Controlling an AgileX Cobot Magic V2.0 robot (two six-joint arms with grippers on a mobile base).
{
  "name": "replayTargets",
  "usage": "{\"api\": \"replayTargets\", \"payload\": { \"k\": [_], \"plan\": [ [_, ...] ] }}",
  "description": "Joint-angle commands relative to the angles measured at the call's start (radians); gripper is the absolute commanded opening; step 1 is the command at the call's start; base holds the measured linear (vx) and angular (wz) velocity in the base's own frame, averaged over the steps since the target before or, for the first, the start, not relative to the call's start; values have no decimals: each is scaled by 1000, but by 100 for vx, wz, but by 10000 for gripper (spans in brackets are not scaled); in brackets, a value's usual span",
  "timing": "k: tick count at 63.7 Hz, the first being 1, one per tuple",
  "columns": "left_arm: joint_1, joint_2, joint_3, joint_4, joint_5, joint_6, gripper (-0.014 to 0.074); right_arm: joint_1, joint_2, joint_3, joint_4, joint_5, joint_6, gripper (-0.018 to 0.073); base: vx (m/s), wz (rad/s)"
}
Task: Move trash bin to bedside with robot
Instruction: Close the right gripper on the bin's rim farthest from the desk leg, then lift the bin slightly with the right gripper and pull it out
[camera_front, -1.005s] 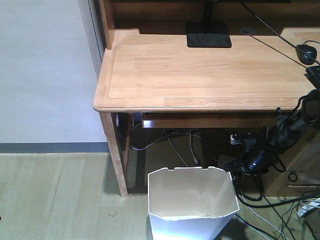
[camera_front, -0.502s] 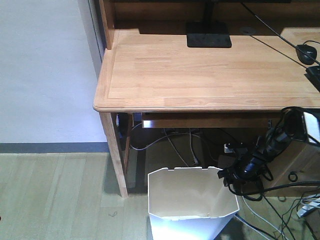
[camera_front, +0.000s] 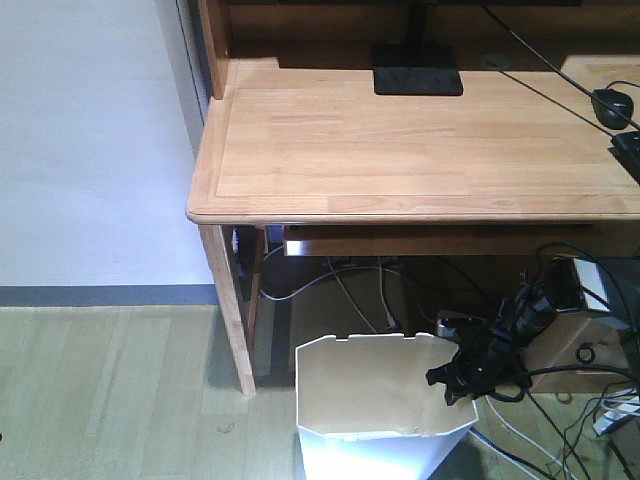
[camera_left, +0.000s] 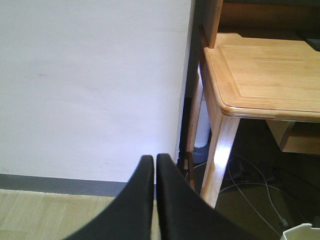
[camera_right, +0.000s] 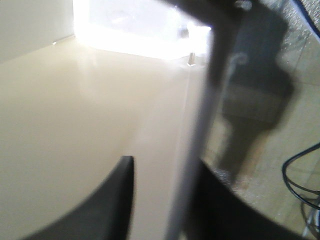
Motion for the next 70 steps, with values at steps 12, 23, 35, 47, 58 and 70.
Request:
{"api": "replayTargets", "payload": {
  "k": [12,23,35,47,58,70],
  "plan": [
    [-3,-14,3,-2,-66,-4,-6,-25,-135,2,140,36,-97,-12,0,0],
    [-3,-14,3,-2,-66,-4,-6,-63,-242,142,397,11,-363,-9,0,0],
    [-3,-14,3,-2,-66,-4,-6,-143,-360,336,735,100,-776,-6,0,0],
    [-3,-14,3,-2,-66,-4,-6,-203,-499,518,888,136,-992,-6,0,0],
    [-3,-14,3,-2,-66,-4,-6,-202,-622,666,795,135,-1039,-6,0,0],
    [-3,-14,3,-2,-66,-4,-6,-202,-672,740,784,168,-1030,-6,0,0]
  ]
}}
